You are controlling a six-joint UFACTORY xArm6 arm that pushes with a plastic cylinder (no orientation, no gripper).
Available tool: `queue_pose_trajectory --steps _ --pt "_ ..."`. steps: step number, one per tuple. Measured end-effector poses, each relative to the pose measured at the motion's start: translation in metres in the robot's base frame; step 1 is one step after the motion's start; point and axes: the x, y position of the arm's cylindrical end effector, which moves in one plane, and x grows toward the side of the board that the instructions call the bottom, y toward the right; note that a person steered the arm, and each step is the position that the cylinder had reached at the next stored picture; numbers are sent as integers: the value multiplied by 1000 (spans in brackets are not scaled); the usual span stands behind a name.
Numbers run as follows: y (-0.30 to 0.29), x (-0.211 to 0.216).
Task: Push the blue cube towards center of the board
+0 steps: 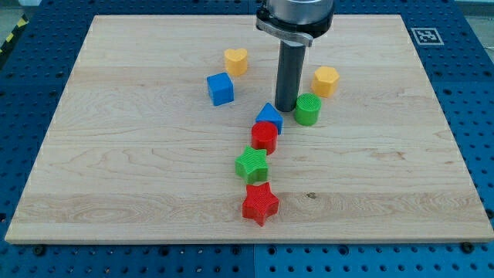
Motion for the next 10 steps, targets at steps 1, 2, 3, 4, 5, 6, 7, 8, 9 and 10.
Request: queue_pose_trajectory --steps 1,2,3,4,5,6,7,8,9,10 --pt "0 0" --pt "-24 -1" --pt "-64 -14" --pt "-101 -36" --pt "-104 -40" --pt "-96 -52" --pt "-105 -85" --pt "-158 -100" --pt "-218 -95" --pt "-215 -79"
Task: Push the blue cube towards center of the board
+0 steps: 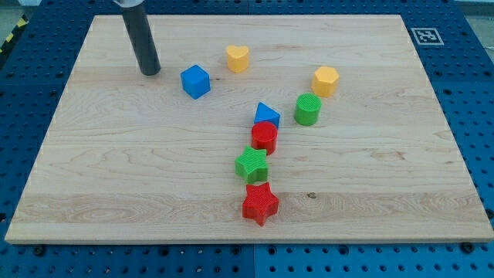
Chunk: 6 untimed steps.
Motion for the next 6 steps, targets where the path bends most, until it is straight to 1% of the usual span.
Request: queue_pose_trajectory --steps 2,3,6 --pt "13 17" --pt "19 17" --pt "74 36"
